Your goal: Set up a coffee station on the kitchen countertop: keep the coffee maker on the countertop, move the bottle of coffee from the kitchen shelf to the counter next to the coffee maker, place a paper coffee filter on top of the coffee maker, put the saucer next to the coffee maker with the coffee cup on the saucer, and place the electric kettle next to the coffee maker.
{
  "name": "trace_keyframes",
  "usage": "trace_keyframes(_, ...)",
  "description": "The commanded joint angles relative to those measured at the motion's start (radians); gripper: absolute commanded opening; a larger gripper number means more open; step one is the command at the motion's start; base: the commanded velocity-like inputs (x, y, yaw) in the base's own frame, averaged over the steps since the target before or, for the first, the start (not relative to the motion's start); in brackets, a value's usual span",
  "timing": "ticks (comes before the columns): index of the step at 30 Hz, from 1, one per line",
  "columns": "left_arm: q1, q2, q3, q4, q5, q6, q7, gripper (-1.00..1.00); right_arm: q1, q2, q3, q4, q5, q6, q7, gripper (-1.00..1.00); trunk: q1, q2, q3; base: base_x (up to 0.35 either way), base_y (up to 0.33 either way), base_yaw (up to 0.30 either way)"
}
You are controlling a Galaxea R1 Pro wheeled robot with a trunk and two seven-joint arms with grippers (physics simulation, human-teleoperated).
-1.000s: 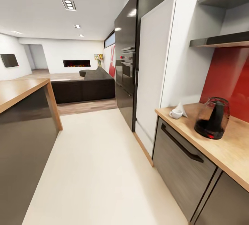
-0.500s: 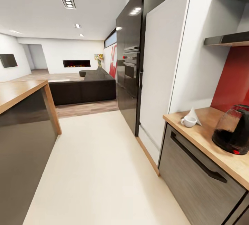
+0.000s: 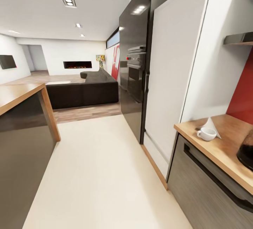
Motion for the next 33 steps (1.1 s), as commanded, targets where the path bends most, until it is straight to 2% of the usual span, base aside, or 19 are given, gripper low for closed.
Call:
trace_keyframes(1,0.0,0.0,0.0,-0.001,-0.001,-0.002,0.0,1.0,0.0,0.0,0.0,0.0,0.003,-0.001,0.0,1.0,0.001,0.0,-0.001,0.329,0.078,0.0)
trace_keyframes(33,0.0,0.0,0.002,-0.001,-0.001,-0.002,0.0,1.0,0.0,0.001,-0.001,0.002,0.003,-0.001,0.0,1.0,0.001,0.0,-0.001,0.329,0.07,0.0)
